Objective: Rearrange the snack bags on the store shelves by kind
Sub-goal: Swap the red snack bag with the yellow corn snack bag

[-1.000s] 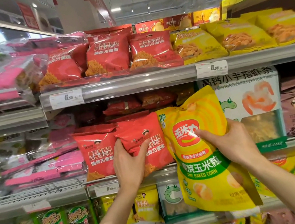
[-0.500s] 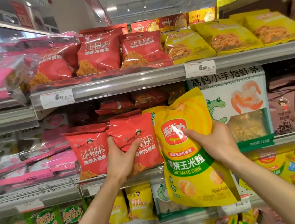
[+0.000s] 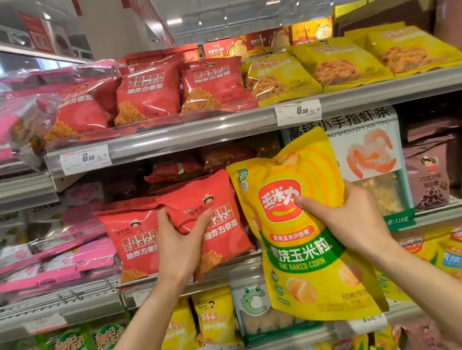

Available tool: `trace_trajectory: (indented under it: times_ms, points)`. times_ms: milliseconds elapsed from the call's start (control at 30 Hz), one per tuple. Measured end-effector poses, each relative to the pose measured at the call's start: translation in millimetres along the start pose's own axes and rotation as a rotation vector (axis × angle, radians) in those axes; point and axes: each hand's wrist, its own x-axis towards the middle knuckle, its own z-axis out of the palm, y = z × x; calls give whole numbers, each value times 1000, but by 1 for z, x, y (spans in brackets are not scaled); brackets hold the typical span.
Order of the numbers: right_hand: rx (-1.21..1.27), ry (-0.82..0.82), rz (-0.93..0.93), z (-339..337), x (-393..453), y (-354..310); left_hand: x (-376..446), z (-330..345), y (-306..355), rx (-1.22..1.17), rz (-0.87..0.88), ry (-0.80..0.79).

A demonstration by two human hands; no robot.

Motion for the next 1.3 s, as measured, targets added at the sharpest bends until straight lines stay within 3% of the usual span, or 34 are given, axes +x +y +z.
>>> trace_trajectory:
  times_ms: [200, 600, 700, 800, 900, 967, 1000, 1133, 1300]
  points:
    - [36, 53, -16, -35, -1, 1, 8, 36, 11, 160, 107, 35]
    - [120, -2, 19, -48, 4, 19, 6, 92, -1, 371, 214, -72]
    - [105, -6, 0, -46, 5, 20, 5, 88, -1, 521, 243, -97]
    - [100, -10, -14, -39, 6, 21, 7, 67, -3, 693, 380, -17]
    - [131, -16, -22, -33, 6, 24, 13, 56, -18, 785, 718, 121]
    - [136, -31, -28, -31, 7, 25, 17, 57, -24, 862, 927, 69]
    - [134, -37, -28, -30, 7, 26, 20, 58, -26, 934, 954, 16]
    - [159, -67, -31, -30, 6, 28, 29, 61, -35, 1146, 845, -99]
    - [226, -78, -15, -30, 6, 32, 21, 64, -36, 942, 758, -96]
